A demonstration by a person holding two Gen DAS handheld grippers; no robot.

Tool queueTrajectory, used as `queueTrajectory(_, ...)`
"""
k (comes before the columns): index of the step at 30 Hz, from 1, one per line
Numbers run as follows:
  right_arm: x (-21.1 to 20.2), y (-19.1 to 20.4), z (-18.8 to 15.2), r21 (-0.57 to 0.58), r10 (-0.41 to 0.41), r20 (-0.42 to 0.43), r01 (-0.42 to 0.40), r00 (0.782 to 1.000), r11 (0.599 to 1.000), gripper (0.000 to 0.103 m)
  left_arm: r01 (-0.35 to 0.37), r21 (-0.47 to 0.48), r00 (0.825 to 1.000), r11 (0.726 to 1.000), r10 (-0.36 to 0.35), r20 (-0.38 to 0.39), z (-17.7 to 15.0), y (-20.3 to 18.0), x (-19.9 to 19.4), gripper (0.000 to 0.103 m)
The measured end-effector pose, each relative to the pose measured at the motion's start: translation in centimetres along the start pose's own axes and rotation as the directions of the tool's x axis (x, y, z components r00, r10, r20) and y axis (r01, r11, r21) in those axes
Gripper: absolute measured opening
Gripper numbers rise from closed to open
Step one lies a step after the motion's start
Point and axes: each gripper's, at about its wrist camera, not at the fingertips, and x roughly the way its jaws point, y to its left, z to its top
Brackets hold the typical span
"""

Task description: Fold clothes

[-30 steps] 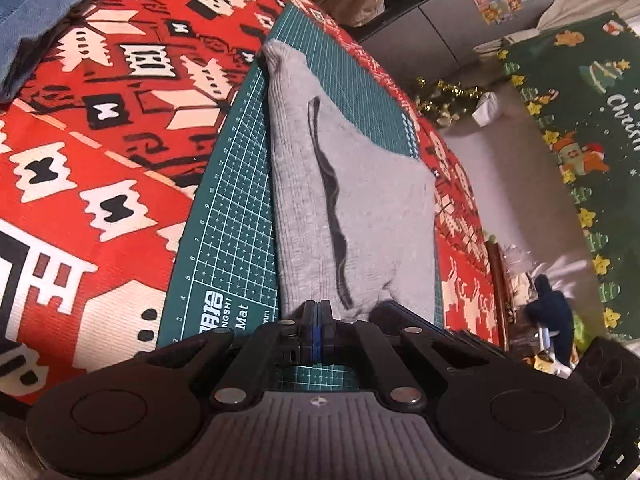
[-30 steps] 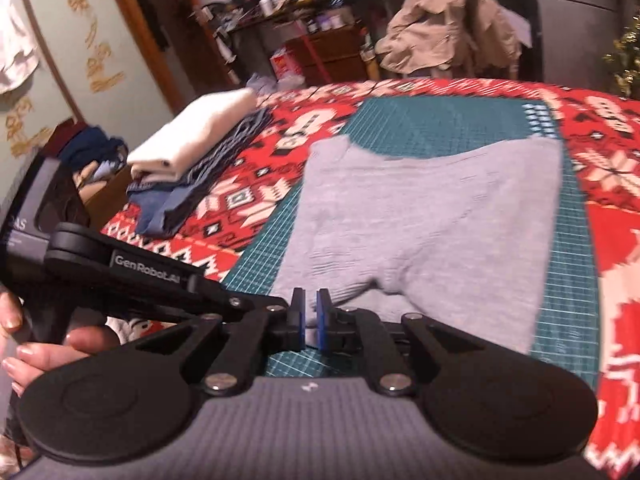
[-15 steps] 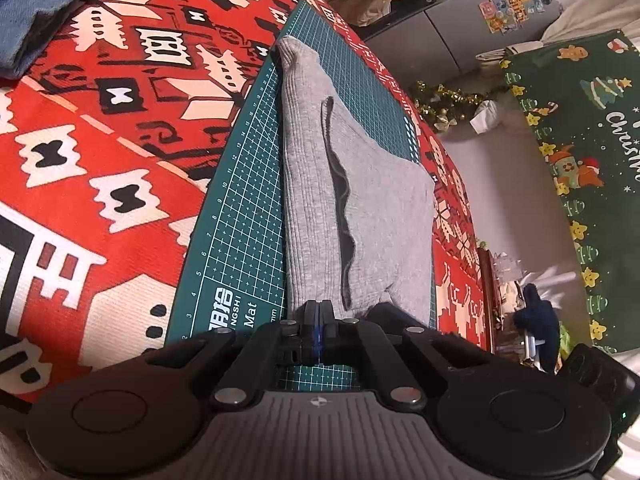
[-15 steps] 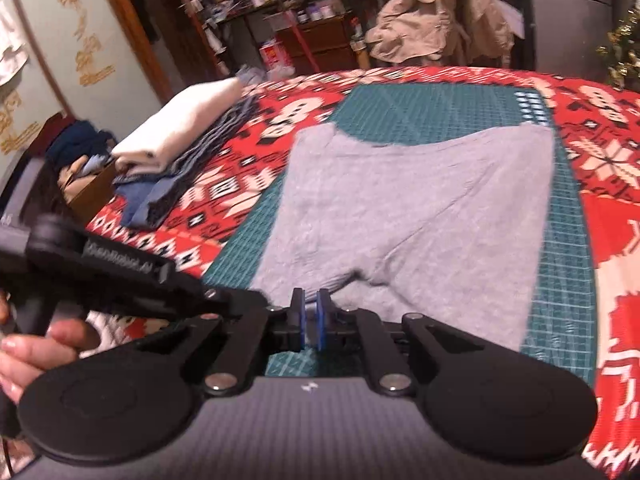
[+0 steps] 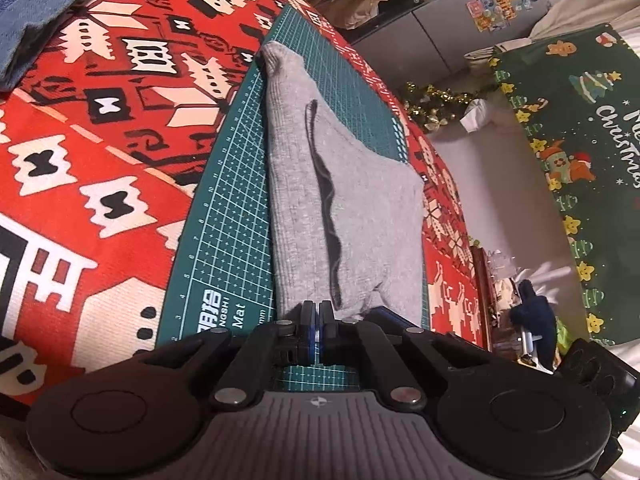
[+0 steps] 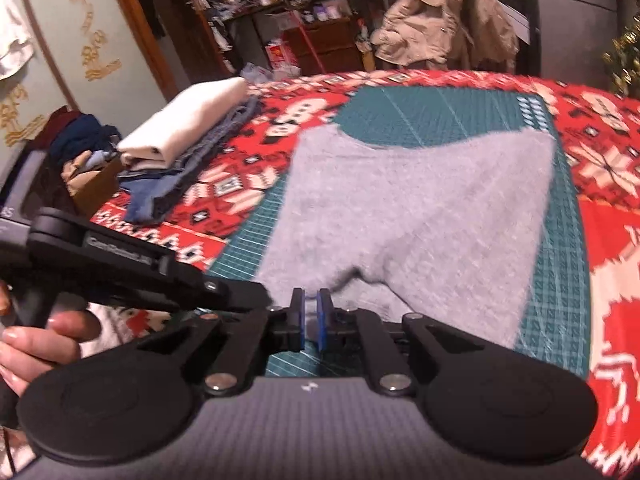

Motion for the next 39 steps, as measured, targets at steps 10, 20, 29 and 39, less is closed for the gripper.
queueTrajectory(10,1.9,1.7,-0.3,-0.05,-0.014,-0.061,0.011,0.998,0.999,0.006,-0.017,-0.005,1.0,1.0,0.017,-0.009,-0.2,0.2,0.1,0.001)
queueTrajectory(20,-1.1,1.4,-1.5,-0.058,-0.062,-0.052,0.059,0.997,0.997,0.007,-0.012,-0.004,1.0,1.0,0.012,-0.011,-0.3,0.3,0.2,0.001)
queueTrajectory(29,-0.7,-0.1,-1.9,-0.063,-0.154,-0.03,0.152,0.988,0.986,0.006,-0.012,0.005,1.0,1.0,0.012,-0.014,-0.3,0.3,0.3,0.001)
queueTrajectory(39,-2.7,-2.4,-1.8,0.005,-0.201,-0.024,0.202,0.979,0.979,0.007,-0.011,0.002,1.0,1.0,0.011,-0.015,-0.3,0.3,0.3,0.001)
